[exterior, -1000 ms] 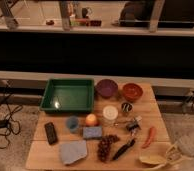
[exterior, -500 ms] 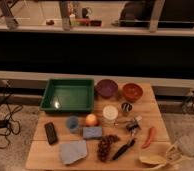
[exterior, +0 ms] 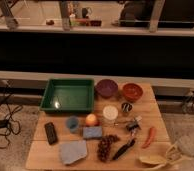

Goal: Place banana in tray

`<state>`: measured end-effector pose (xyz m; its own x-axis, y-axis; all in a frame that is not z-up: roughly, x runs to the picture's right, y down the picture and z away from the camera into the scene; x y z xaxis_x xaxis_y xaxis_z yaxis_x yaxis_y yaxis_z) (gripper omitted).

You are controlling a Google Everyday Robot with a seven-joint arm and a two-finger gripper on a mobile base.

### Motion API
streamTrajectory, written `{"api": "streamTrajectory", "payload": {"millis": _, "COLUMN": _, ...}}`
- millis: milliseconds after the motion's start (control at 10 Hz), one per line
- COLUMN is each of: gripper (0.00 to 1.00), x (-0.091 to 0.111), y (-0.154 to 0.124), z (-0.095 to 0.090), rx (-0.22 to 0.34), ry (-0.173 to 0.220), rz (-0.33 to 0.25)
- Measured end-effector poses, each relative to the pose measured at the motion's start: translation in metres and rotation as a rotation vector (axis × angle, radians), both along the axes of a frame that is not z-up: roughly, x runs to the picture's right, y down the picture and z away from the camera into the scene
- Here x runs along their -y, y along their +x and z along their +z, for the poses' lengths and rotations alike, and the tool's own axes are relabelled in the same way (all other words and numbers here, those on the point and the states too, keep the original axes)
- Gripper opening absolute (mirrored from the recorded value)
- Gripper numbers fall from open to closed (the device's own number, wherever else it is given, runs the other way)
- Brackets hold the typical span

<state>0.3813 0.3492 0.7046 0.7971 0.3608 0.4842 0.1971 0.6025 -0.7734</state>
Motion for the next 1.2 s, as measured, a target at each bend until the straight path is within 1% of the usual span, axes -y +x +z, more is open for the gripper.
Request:
{"api": "streamTrajectory", "payload": {"millis": 200, "gripper": 0.03, "x": 0.001, "y": 0.0, "z": 0.0, "rx": -0.001, "ry": 0.001, "rz": -0.001}}
{"api": "streamTrajectory", "payload": {"millis": 300, "gripper": 0.03, "x": 0.003, "y": -0.001, "z": -0.001, "rx": 0.002, "ry": 0.01, "rz": -0.003}}
{"api": "streamTrajectory", "payload": {"millis": 500, "gripper": 0.03, "x": 0.019, "y": -0.008, "z": -0.007, "rx": 0.012, "ry": 0.043, "rz": -0.012}}
{"api": "streamTrajectory", "payload": {"millis": 600, "gripper": 0.03, "x": 0.029, "y": -0.012, "z": -0.011, "rx": 0.02, "ry": 0.06, "rz": -0.018}}
{"api": "streamTrajectory", "payload": {"millis": 800, "gripper": 0.03, "x": 0.056, "y": -0.027, "z": -0.018, "rx": 0.045, "ry": 0.1, "rz": -0.039}}
{"api": "streamTrajectory", "payload": {"millis": 1100, "gripper": 0.03, "x": 0.085, "y": -0.053, "z": -0.019, "rx": 0.086, "ry": 0.139, "rz": -0.065}}
{"api": "streamTrajectory", "payload": {"millis": 1200, "gripper": 0.03, "x": 0.098, "y": -0.063, "z": -0.022, "rx": 0.099, "ry": 0.161, "rz": -0.075}}
